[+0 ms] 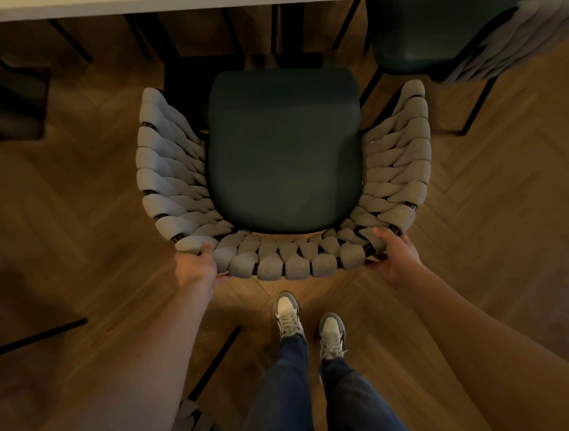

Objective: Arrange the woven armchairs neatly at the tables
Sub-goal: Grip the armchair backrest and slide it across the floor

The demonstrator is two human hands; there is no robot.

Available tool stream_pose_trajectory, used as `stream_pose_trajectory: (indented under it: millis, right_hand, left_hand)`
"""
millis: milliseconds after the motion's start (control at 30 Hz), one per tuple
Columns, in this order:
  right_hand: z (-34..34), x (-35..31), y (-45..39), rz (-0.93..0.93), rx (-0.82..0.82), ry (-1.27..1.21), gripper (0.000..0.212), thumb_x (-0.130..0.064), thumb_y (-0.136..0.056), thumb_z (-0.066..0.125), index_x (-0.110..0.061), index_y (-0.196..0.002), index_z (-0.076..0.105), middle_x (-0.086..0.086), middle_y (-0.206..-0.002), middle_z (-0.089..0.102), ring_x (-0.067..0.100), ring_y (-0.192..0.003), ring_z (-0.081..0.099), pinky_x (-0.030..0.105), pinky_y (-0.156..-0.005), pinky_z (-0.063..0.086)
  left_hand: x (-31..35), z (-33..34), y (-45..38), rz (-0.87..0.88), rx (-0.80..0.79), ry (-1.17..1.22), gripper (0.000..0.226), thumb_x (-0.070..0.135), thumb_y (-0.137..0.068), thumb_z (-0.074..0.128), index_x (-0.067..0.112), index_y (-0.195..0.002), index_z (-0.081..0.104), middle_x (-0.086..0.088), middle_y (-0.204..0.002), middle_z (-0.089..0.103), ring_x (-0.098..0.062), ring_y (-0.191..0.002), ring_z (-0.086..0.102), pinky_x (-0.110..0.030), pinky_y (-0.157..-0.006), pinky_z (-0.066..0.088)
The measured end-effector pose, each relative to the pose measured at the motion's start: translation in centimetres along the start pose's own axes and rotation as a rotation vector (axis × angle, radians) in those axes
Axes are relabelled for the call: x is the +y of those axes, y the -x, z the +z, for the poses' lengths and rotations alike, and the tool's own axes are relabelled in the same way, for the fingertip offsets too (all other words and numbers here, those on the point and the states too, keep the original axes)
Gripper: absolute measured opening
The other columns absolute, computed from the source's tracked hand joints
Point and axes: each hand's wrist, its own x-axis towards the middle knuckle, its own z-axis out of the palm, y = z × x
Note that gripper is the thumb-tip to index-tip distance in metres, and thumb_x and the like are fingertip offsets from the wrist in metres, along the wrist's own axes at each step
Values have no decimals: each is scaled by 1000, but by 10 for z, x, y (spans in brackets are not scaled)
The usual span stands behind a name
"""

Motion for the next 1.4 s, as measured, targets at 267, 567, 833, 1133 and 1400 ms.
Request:
stream_pose_trajectory:
  millis: [267,567,833,1133,1400]
  right_hand:
    - [-3,-6,-7,-5,1,36,35,-9,-93,64,-20,-123,50,10,-111,64,29,-95,66,60,-93,51]
    - [-20,12,15,-78,-93,182,54,-29,-98,58,-22,-148,37,7,-131,58,29,-114,62,54,-104,46]
    - [-60,88,45,-64,-264,717,17,-26,-103,49,-20,-118,55,8,-118,66,23,-105,66,45,-94,54]
    - [-81,229,112,-56,-568,1346,16,-25,-102,52,-18,-114,59,8,-100,69,18,-84,67,40,-85,53]
    - [-47,337,182,-91,-781,1604,13,-28,-103,50,-21,-109,59,5,-106,66,18,-94,65,36,-82,53]
  left_hand:
    - [8,-4,5,-29,-83,28,59,28,-96,62,18,-147,34,-18,-141,50,-37,-113,62,-33,-53,58]
    - [-7,-44,67,83,-285,-10,51,30,-103,51,14,-149,34,-13,-124,63,-23,-98,68,-35,-74,57]
    - [-121,-44,150,7,-398,80,31,29,-102,52,11,-128,56,-9,-103,73,-20,-88,71,-39,-83,57]
    - [-306,-97,200,-287,-274,366,29,31,-102,52,9,-120,58,-9,-88,73,-21,-79,69,-35,-73,57]
    - [-403,-147,245,-349,-141,799,24,34,-104,46,13,-104,58,-6,-76,70,-19,-69,66,-33,-66,53]
